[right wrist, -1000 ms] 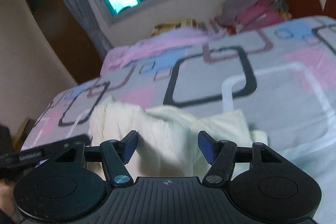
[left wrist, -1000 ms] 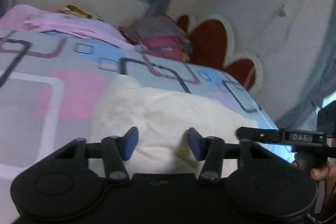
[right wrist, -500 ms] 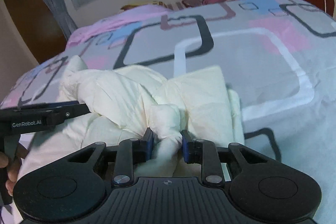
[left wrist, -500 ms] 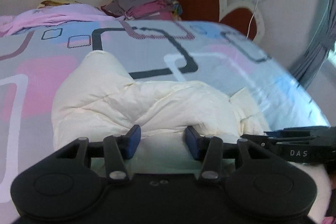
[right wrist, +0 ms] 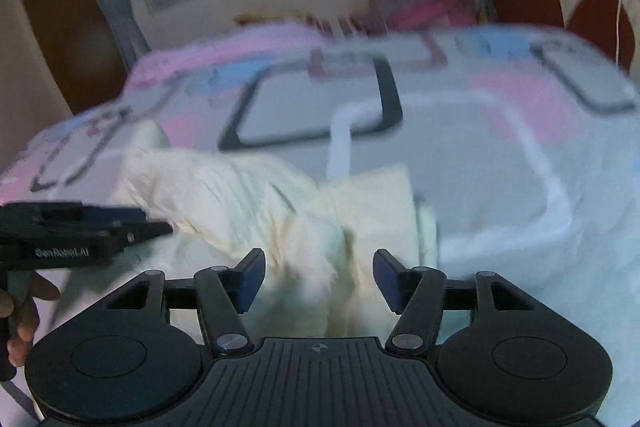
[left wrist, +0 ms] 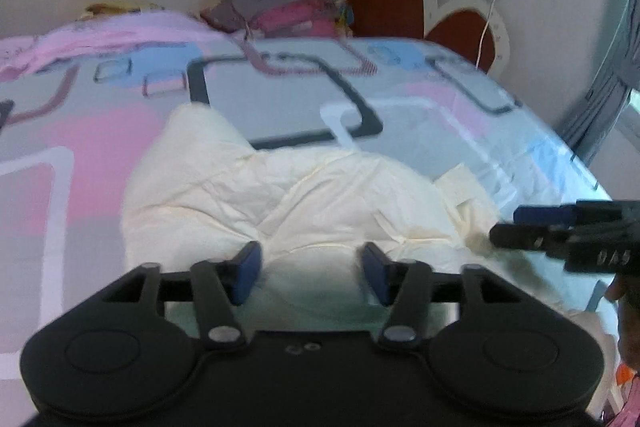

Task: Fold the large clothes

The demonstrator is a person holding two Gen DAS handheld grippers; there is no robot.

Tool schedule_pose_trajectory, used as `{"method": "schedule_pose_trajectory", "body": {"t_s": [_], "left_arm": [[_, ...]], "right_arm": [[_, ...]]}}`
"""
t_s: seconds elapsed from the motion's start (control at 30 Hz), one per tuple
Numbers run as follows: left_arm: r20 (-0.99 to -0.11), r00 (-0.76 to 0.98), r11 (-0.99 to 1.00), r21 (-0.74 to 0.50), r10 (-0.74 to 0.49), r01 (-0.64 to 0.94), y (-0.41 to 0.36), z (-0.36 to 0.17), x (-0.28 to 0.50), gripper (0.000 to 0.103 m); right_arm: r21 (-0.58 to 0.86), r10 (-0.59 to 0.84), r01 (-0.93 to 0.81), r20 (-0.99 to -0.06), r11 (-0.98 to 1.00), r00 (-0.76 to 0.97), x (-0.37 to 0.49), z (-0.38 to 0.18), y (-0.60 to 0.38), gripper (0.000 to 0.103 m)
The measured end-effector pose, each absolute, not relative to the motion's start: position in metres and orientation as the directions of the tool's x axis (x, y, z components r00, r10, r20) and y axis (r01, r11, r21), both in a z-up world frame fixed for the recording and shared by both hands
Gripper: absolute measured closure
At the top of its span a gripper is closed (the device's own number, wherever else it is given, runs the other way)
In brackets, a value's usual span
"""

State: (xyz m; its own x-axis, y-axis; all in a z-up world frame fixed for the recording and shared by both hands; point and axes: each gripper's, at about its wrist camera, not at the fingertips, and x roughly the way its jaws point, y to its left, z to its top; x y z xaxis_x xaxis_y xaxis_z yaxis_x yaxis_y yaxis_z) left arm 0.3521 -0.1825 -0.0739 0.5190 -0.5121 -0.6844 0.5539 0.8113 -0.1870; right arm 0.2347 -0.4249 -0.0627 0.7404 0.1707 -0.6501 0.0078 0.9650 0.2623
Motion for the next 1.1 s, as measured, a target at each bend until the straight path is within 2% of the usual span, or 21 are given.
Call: {"method": "schedule_pose_trajectory", "body": {"t_s": [0.03,0.13,0.27,0.33,0.43,0.6,0.7,0.83,1.0,1.1], "left_arm": [[-0.656,0.558,0.819,-0.171,-0.509,0.547,-0.175,-0.067,0.349,0.031],[-0.600,0.620,0.843,-0.190,-0.505,0.503,-0.154,-0.054,0.357,0.038],[-0.579,0.640,0.856,-0.240,-0.505,0.458,-0.148,-0.045,0.388,0.041],[-0.607,0.611,0.852,-0.250,-0.508,0.461,-0.157,-0.050,0.405,0.046],[-0.664,0.549,0.848,-0.268,-0.507,0.458,-0.171,-0.072,0.424,0.046],[-0.713,0.494,0.847,-0.277,-0.497,0.453,-0.183,-0.104,0.432,0.046],[-0.739,0.484,0.850,-0.228,-0.469,0.476,-0.192,-0.108,0.435,0.045],[-0.750,0.482,0.856,-0.212,-0.452,0.472,-0.187,-0.090,0.427,0.045],[-0.635,0.530,0.797,-0.246,-0.562,0.551,-0.158,-0.039,0.360,0.045],[-0.621,0.528,0.780,-0.235,-0.580,0.580,-0.149,-0.032,0.318,0.045]], "right_arm": [[0.262,0.176,-0.007,-0.630,0.965,0.756,0.234,-0.055,-0.423,0.044],[0.260,0.216,-0.069,-0.591,0.963,0.777,0.248,-0.036,-0.407,0.056],[0.230,0.237,-0.115,-0.626,0.966,0.743,0.289,-0.040,-0.373,0.058],[0.196,0.194,-0.079,-0.683,0.977,0.704,0.309,-0.057,-0.362,0.058],[0.175,0.150,-0.028,-0.744,0.984,0.651,0.323,-0.089,-0.365,0.058],[0.261,0.194,0.010,-0.742,0.965,0.642,0.315,-0.121,-0.385,0.058],[0.302,0.218,0.026,-0.741,0.953,0.635,0.315,-0.127,-0.395,0.057],[0.341,0.242,0.036,-0.736,0.940,0.632,0.310,-0.105,-0.405,0.057],[0.345,0.251,-0.020,-0.642,0.938,0.725,0.246,-0.056,-0.420,0.057],[0.345,0.272,-0.059,-0.614,0.937,0.741,0.204,-0.039,-0.418,0.057]]}}
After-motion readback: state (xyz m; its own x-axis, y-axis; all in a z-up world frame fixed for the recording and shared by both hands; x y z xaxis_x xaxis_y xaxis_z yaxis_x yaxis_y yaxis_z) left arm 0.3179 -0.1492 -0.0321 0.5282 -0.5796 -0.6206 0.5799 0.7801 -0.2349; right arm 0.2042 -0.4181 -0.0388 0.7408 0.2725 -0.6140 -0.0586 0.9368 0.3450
